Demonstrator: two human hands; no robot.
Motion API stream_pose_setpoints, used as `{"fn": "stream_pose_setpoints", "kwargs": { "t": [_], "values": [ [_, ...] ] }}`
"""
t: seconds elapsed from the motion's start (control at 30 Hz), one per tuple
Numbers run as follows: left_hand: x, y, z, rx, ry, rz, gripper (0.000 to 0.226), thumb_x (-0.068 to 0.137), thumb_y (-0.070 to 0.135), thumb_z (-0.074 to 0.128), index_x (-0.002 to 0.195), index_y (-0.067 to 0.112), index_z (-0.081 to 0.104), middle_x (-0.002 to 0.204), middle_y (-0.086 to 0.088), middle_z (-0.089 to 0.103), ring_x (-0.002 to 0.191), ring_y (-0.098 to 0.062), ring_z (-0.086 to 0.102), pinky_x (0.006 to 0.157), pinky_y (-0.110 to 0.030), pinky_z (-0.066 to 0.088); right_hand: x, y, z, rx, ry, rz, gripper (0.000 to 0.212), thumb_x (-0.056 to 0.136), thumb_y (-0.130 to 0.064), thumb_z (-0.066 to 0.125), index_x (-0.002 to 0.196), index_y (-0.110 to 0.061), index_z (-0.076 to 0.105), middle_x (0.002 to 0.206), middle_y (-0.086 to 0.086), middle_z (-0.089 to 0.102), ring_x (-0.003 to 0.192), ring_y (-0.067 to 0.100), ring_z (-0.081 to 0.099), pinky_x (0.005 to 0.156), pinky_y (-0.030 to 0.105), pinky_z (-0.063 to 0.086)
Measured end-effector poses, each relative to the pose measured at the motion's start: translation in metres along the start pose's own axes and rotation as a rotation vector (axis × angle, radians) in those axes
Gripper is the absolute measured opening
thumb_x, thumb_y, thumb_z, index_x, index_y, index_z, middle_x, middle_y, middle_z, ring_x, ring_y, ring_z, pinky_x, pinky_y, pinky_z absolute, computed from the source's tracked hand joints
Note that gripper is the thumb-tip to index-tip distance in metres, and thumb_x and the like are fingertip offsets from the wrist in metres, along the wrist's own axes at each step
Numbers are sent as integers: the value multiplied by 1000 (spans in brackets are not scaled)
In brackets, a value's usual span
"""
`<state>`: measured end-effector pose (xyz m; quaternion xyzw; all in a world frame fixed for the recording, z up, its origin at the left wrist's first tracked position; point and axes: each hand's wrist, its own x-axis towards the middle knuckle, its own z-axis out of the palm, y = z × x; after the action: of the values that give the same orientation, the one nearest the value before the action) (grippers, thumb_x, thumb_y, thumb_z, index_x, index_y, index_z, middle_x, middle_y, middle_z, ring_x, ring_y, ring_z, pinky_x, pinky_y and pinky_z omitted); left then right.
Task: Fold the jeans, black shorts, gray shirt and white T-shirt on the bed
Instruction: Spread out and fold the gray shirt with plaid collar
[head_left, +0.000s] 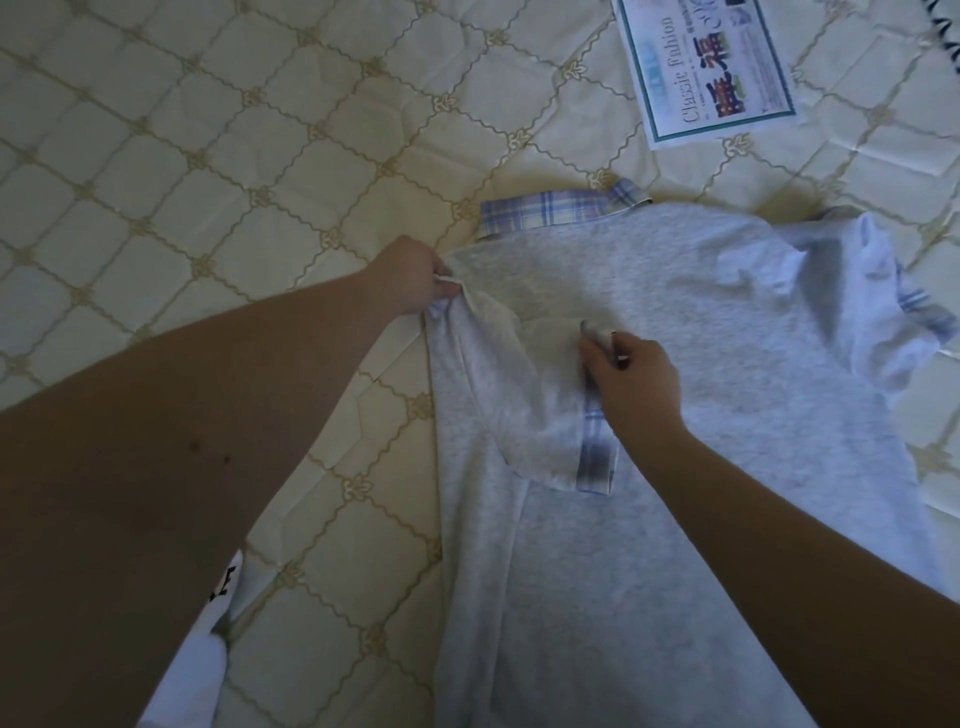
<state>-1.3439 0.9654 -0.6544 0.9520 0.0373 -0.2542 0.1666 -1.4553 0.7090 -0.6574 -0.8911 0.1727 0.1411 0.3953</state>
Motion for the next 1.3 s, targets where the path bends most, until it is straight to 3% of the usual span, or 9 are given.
{"fn": "stream_pose_setpoints", "kwargs": {
  "t": [0.1,0.23,0.33,0.43,0.57,0.7,0.93,1.13,1.3],
  "values": [
    [3,0,-1,61,34,-39,50,85,42,71,106,-4,69,107,-22,67,105,-33,61,78,-29,40,-1,12,-14,208,146,68,40,91,-45,60,71,-11,54,60,1,52,49,6,44,49,27,37],
    [0,5,6,24,120,-52,39,83,35,73,102,1,66,104,-19,65,99,-33,62,74,-31,42,4,20,-19,91,21,64,8,93,-31,60,95,-26,65,95,-2,69,84,13,64,65,26,49],
    [-12,11,16,-19,202,-48,39,86,27,67,118,7,55,120,-20,53,98,-36,59,83,-38,49,-8,25,-17,115,116,102,31,92,-32,61,122,-26,56,125,-1,53,107,14,57,87,33,52],
    [-33,14,23,-148,340,-62,50,88,22,65,132,11,43,129,-18,42,102,-37,56,84,-36,46,-55,28,-8,158,202,108,12,94,-36,56,102,-27,57,92,-10,61,77,0,61,62,16,50],
    [-85,9,51,-333,382,-213,38,92,26,61,123,11,46,120,-13,51,92,-26,57,74,-28,40,-122,37,23,122,-202,187,21,96,-38,52,85,-27,67,74,-9,68,62,0,63,54,15,45],
    [-160,-7,101,-400,214,-326,22,96,34,54,105,15,54,93,-4,64,84,-22,62,68,-28,42,-136,35,51,8,-349,196,27,92,-40,55,91,-17,70,79,-5,68,77,12,63,64,23,38],
    [-271,-28,167,-419,-206,-320,31,102,31,43,105,10,65,101,-7,69,93,-24,65,80,-29,48,-145,30,73,111,-537,264,39,85,-41,69,103,-7,72,98,8,73,91,22,68,87,40,55],
    [-342,-27,191,-641,-524,-419,30,97,18,43,121,11,61,110,-13,67,94,-28,66,86,-44,57,-194,37,69,448,-816,451,46,95,-31,60,137,-18,49,127,2,62,110,20,62,85,32,56],
    [-392,-18,189,-558,-580,-330,44,98,34,40,140,20,48,134,-6,57,117,-25,56,95,-35,46,-243,59,53,218,-987,377,21,92,-36,63,112,-30,60,109,-6,68,101,15,65,91,33,52]
  ]
}}
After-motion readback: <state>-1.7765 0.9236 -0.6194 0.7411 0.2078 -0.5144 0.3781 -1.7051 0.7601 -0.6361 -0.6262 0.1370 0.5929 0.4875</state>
